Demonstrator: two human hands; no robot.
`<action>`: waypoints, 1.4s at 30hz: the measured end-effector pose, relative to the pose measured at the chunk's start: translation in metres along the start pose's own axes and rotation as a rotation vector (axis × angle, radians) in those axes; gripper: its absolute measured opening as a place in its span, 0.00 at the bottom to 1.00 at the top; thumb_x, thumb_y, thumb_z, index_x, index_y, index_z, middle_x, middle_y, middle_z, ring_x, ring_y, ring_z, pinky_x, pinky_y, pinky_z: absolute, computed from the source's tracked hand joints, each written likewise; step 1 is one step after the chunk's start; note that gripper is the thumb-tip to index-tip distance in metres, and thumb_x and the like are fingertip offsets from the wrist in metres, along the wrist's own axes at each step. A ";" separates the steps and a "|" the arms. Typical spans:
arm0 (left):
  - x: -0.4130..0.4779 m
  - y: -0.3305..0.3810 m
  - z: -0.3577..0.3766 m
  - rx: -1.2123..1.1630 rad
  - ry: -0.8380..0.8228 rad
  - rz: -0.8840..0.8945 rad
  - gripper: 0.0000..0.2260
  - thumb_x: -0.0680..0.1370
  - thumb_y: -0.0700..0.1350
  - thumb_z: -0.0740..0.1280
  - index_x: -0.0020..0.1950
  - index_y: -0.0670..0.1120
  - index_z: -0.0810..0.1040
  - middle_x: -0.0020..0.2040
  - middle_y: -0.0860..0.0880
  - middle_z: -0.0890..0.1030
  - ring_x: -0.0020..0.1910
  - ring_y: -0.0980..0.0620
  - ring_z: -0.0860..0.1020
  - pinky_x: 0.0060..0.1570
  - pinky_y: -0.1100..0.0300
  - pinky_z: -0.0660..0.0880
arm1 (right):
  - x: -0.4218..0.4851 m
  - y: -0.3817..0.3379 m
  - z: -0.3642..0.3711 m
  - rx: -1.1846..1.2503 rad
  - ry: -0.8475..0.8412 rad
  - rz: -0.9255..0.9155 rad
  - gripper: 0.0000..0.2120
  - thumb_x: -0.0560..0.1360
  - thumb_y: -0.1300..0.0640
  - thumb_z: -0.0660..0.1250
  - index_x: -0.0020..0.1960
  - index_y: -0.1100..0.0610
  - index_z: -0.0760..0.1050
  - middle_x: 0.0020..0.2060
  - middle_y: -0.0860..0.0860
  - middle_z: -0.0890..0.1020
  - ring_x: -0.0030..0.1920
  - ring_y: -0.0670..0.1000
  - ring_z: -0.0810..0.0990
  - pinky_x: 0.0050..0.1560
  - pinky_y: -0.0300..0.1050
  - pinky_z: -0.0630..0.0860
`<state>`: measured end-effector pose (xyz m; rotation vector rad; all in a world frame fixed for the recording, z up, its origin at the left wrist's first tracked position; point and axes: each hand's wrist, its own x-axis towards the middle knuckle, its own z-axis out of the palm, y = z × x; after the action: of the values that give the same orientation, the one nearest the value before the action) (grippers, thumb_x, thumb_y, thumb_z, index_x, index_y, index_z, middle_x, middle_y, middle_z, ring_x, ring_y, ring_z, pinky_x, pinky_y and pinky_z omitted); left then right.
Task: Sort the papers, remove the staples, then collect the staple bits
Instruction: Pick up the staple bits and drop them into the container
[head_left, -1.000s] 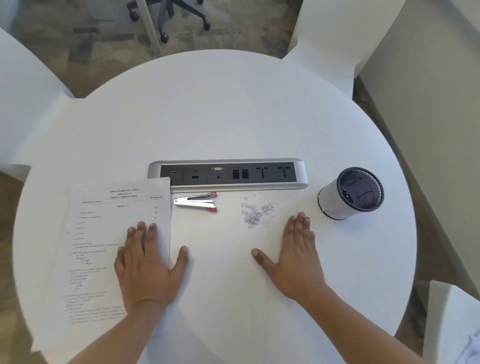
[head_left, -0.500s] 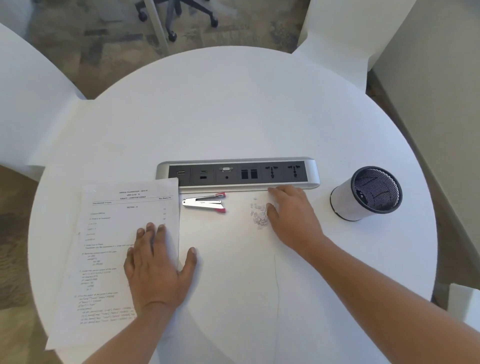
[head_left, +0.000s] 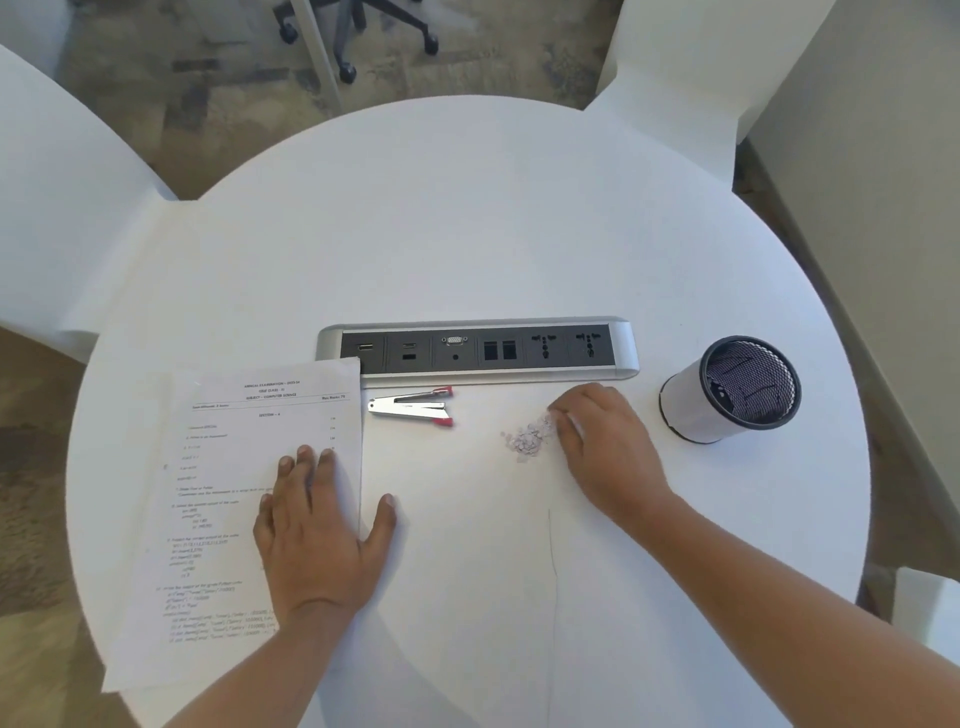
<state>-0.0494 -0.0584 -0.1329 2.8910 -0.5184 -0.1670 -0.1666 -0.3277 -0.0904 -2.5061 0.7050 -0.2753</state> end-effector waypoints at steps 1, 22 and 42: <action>0.000 0.001 0.000 0.003 -0.004 0.001 0.38 0.72 0.68 0.54 0.74 0.43 0.68 0.77 0.41 0.66 0.78 0.41 0.61 0.73 0.41 0.59 | 0.000 0.002 -0.004 0.002 0.003 0.068 0.07 0.78 0.61 0.64 0.49 0.60 0.81 0.45 0.54 0.81 0.48 0.56 0.77 0.48 0.46 0.73; -0.001 0.001 -0.001 -0.002 -0.021 -0.006 0.38 0.73 0.67 0.54 0.75 0.44 0.66 0.78 0.42 0.64 0.79 0.42 0.59 0.75 0.41 0.57 | -0.002 -0.024 0.013 -0.069 -0.201 0.029 0.07 0.74 0.62 0.65 0.45 0.57 0.82 0.41 0.53 0.81 0.39 0.57 0.79 0.39 0.50 0.77; -0.003 -0.004 -0.001 0.008 -0.042 0.009 0.39 0.72 0.68 0.53 0.75 0.43 0.66 0.78 0.41 0.65 0.79 0.41 0.59 0.74 0.39 0.58 | -0.014 -0.039 -0.126 0.850 0.117 0.633 0.04 0.69 0.65 0.76 0.38 0.58 0.84 0.35 0.53 0.86 0.38 0.50 0.84 0.50 0.48 0.81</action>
<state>-0.0502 -0.0533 -0.1331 2.8977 -0.5401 -0.2250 -0.2023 -0.3456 0.0362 -1.3995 1.0984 -0.3835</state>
